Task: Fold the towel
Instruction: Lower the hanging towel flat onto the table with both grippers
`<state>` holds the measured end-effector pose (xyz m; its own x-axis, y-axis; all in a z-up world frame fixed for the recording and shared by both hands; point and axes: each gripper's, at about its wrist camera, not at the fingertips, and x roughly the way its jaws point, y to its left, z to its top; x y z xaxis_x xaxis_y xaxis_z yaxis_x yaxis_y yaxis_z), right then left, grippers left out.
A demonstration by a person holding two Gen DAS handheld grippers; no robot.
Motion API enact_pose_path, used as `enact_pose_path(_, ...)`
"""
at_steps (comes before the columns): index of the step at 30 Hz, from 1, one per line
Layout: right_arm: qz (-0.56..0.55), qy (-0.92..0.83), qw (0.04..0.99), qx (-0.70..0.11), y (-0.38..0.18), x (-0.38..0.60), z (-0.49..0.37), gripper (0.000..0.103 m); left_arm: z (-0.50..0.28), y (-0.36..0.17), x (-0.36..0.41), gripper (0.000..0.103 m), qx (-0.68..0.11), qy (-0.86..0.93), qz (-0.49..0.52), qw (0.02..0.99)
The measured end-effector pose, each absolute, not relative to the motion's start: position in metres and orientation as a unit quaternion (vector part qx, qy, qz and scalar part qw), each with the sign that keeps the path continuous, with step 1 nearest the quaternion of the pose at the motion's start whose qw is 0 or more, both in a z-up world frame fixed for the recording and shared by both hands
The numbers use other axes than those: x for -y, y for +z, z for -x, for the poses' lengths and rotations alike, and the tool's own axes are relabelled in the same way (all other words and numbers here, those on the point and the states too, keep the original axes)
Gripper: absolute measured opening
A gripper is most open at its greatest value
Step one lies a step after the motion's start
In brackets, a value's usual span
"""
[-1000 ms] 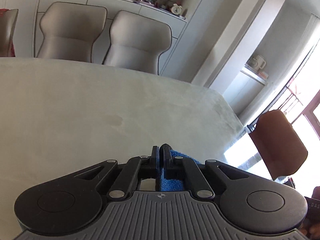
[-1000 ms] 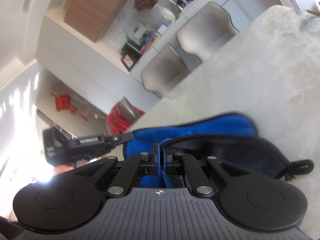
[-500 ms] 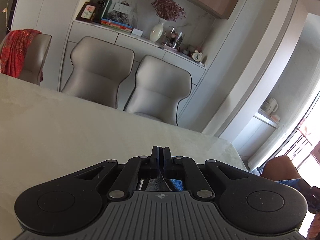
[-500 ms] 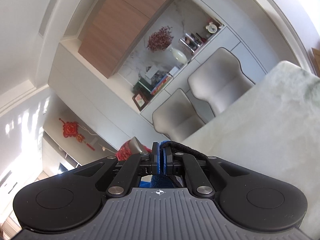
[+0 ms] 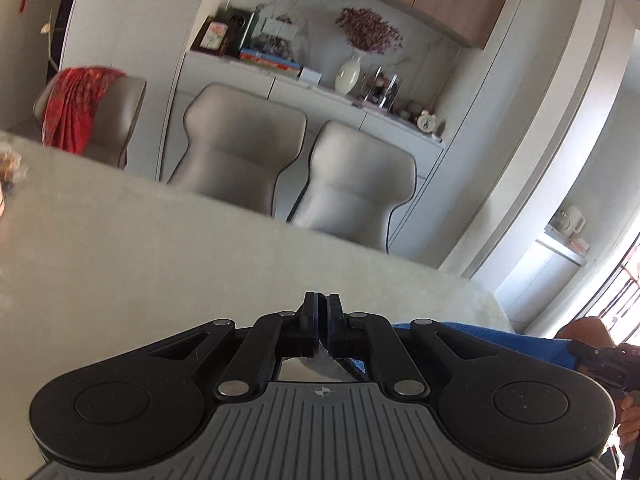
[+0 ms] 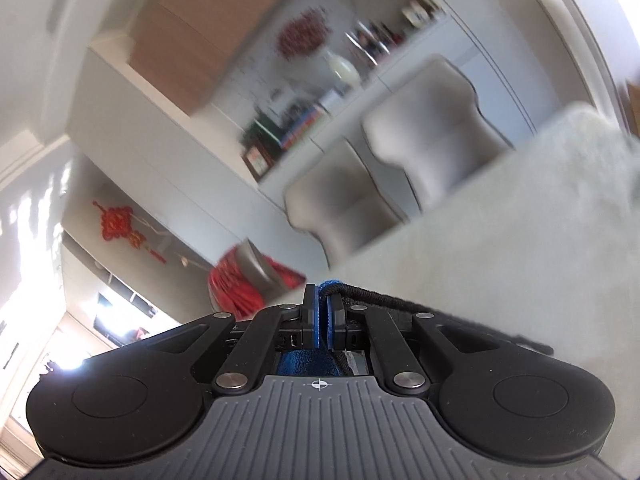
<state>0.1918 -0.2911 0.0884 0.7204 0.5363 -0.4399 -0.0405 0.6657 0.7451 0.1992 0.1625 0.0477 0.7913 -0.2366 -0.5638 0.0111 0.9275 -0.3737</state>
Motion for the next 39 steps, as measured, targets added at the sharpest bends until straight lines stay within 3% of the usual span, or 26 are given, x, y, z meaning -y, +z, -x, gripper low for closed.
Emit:
enact_pose_path(6,-0.358,0.135,0.799,-0.464,0.024,0.288,-0.161,0.005,-0.139,-0.024,-0.172,0.003,-0.412,-0.049,0.226,0.881)
enact_pose_path(15,-0.327,0.098,0.753,-0.562,-0.029,0.288,-0.11,0.005,-0.111,-0.058,-0.179,0.003,-0.457,-0.035,0.217,0.862)
enact_pose_path(20,-0.319,0.091,0.753,-0.568,-0.043,0.289,-0.093,0.009,-0.114,-0.069,-0.181,0.003,-0.469,-0.035,0.202,0.859)
enact_pose_path(24,-0.293,0.098,0.764,-0.566,-0.045,0.281,-0.08,0.033,-0.115,-0.074,-0.184,0.003,-0.477,-0.038,0.198,0.856)
enact_pose_path(39,-0.337,0.051,0.766,-0.545,-0.052,0.27,-0.022,0.036,-0.122,-0.092,-0.198,0.004,-0.512,-0.055,0.185,0.837)
